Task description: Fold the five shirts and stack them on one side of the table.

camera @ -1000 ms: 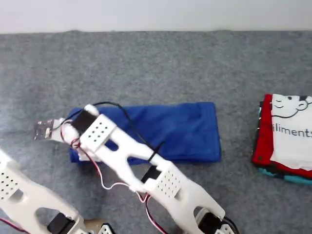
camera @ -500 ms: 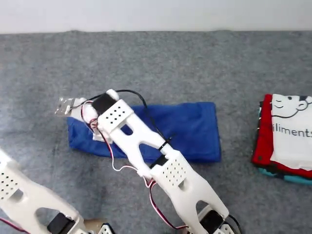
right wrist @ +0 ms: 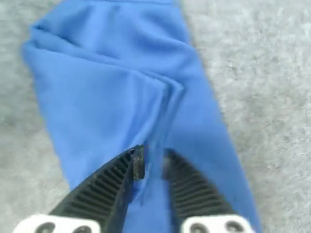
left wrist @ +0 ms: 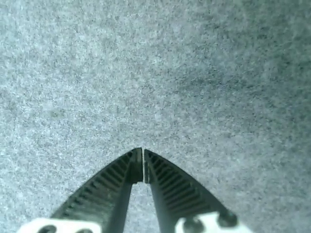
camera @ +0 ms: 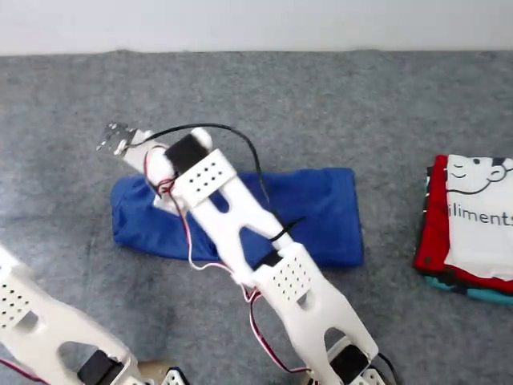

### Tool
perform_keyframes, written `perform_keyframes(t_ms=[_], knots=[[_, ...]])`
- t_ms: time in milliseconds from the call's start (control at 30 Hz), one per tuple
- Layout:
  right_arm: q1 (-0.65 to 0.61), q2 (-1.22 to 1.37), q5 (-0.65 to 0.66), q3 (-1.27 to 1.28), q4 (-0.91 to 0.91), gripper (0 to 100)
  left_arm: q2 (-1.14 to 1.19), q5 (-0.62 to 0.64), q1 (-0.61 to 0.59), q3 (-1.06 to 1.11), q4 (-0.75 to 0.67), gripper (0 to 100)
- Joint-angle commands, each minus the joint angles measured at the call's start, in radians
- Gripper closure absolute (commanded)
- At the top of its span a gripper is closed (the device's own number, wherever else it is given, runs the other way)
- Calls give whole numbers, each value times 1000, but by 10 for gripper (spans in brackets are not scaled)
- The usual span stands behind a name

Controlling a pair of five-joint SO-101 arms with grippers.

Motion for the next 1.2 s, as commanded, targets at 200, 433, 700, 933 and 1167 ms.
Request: perform_keyframes(t_ms=[200,433,700,933,1167], knots=[[-27,-71,-14,157,53,989,-43,-6,-2,-13,3,986],[45,-73,-14,361,44,989,-71,-6,2,-12,8,986],[2,-102,-15,219,42,989,-77,-5,3,-13,8,986],[18,-156,-38,153,56,989,-184,-3,2,-2,32,986],[105,-429,-137,496,53,990,-362,-2,-28,119,34,986]])
